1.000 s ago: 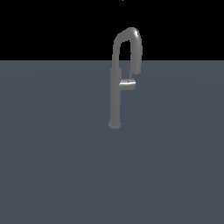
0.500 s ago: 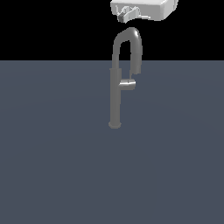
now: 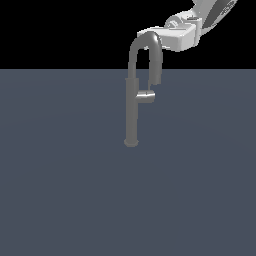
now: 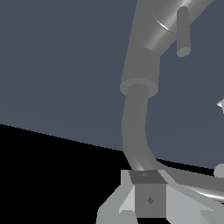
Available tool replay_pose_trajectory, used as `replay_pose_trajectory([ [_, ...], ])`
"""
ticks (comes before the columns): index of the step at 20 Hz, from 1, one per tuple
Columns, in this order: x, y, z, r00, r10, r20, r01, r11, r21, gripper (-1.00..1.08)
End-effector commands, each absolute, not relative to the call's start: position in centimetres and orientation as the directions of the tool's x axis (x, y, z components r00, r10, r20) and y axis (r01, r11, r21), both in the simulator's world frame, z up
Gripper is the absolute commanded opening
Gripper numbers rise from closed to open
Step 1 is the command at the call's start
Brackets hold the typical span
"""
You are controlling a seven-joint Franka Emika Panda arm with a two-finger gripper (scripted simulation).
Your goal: Turn on the faucet by rotating a designated handle.
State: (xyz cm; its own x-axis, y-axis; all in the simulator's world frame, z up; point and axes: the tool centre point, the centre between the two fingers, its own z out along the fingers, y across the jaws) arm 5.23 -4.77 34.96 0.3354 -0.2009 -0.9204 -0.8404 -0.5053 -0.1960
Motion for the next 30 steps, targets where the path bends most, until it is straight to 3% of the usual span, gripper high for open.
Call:
replay_pose_trajectory([
  [1, 6.1, -5.1, 33.6, 0.283, -0.176, -0.943, -0.868, -0.465, -0.174, -1.00],
  [16, 9.2, -6.4, 25.8, 0.025, -0.020, -0.999, -0.965, -0.260, -0.019, -1.00],
  [30, 9.4, -6.3, 24.8, -0.001, 0.000, -1.000, -0.971, -0.238, 0.001, -1.00],
])
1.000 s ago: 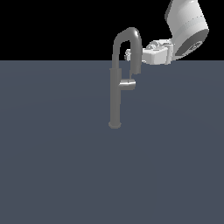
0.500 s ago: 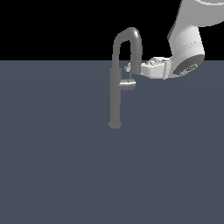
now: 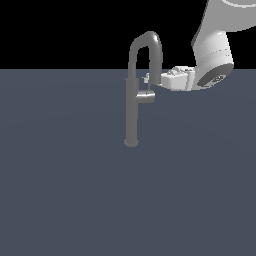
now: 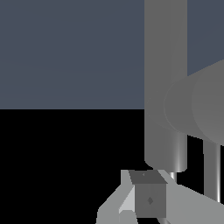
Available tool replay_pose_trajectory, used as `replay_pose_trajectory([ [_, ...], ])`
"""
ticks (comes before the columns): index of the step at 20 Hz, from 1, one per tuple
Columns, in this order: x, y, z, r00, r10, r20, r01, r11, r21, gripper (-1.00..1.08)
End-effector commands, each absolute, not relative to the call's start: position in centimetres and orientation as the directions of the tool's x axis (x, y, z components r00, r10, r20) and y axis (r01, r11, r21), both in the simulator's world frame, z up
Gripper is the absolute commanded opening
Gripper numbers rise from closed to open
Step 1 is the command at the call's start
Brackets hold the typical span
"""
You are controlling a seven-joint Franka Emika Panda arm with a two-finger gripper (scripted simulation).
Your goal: Turn on the faucet by rotating a designated handle.
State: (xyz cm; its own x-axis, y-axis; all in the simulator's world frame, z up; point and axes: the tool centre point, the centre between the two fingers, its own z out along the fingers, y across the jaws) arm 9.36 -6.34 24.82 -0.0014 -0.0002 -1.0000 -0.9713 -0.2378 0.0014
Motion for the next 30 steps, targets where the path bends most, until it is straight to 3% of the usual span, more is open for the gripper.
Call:
replay_pose_trajectory([
  [1, 9.2, -6.4, 24.9, -0.001, 0.000, -1.000, -0.971, -0.238, 0.001, -1.00],
  [30, 4.2, -7.6, 25.8, -0.001, 0.000, -1.000, -0.971, -0.237, 0.001, -1.00],
])
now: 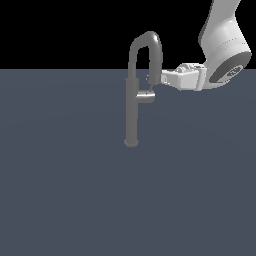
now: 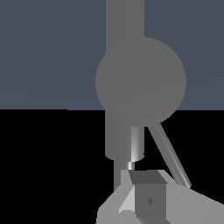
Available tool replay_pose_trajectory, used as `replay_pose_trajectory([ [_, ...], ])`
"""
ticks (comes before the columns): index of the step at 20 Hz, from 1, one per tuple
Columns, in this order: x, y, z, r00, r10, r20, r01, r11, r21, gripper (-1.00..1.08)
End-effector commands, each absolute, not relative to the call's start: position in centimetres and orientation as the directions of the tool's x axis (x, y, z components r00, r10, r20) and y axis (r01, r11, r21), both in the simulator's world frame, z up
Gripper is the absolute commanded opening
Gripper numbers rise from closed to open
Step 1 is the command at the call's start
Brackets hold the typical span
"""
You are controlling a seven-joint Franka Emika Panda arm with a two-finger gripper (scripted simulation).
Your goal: Turn on the faucet by rotating a designated handle.
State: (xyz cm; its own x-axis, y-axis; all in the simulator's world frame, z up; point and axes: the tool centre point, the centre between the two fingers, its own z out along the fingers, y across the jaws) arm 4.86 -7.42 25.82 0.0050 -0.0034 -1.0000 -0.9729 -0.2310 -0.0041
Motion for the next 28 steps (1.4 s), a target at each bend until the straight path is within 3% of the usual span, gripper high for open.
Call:
replay_pose_trajectory([
  [1, 3.9, -7.7, 25.8, -0.001, 0.000, -1.000, -0.971, -0.237, 0.001, -1.00],
  [17, 1.7, -8.2, 25.1, 0.015, -0.002, -1.000, -0.971, -0.238, -0.014, -1.00],
  [25, -0.6, -8.8, 21.2, -0.001, 0.000, -1.000, -0.971, -0.238, 0.001, -1.00],
  [28, 0.1, -8.5, 22.4, 0.027, -0.003, -1.000, -0.970, -0.241, -0.025, -1.00],
])
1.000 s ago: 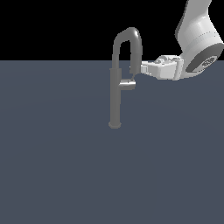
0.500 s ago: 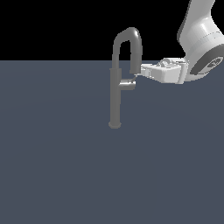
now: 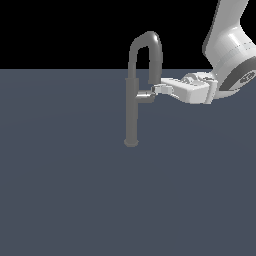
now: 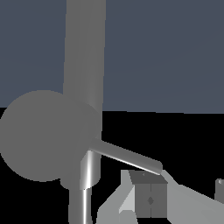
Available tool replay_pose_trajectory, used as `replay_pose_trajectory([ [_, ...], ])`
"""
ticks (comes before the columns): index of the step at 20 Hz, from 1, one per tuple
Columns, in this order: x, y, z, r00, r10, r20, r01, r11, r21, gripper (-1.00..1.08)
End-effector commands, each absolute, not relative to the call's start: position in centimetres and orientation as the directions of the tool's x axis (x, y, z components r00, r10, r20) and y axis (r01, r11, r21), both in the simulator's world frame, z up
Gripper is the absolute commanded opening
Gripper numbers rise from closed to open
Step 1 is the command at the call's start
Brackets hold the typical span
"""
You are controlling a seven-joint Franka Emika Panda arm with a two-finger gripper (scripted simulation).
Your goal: Turn on the faucet by rotating a designated handle.
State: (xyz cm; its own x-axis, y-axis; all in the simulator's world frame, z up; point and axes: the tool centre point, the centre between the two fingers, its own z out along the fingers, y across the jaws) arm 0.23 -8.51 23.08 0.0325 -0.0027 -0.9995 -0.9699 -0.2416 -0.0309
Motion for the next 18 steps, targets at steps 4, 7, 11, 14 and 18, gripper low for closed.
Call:
replay_pose_trajectory([
  [4, -0.4, -8.7, 19.4, 0.007, -0.001, -1.000, -0.971, -0.239, -0.007, -1.00],
  [7, -0.6, -8.8, 18.1, -0.001, 0.000, -1.000, -0.971, -0.238, 0.001, -1.00],
  [11, 0.4, -8.5, 19.1, 0.027, 0.000, -1.000, -0.969, -0.244, -0.026, -1.00],
  [14, 0.6, -8.4, 17.6, 0.016, 0.000, -1.000, -0.970, -0.241, -0.015, -1.00],
  [18, 0.9, -8.4, 15.6, 0.001, 0.000, -1.000, -0.971, -0.238, -0.001, -1.00],
])
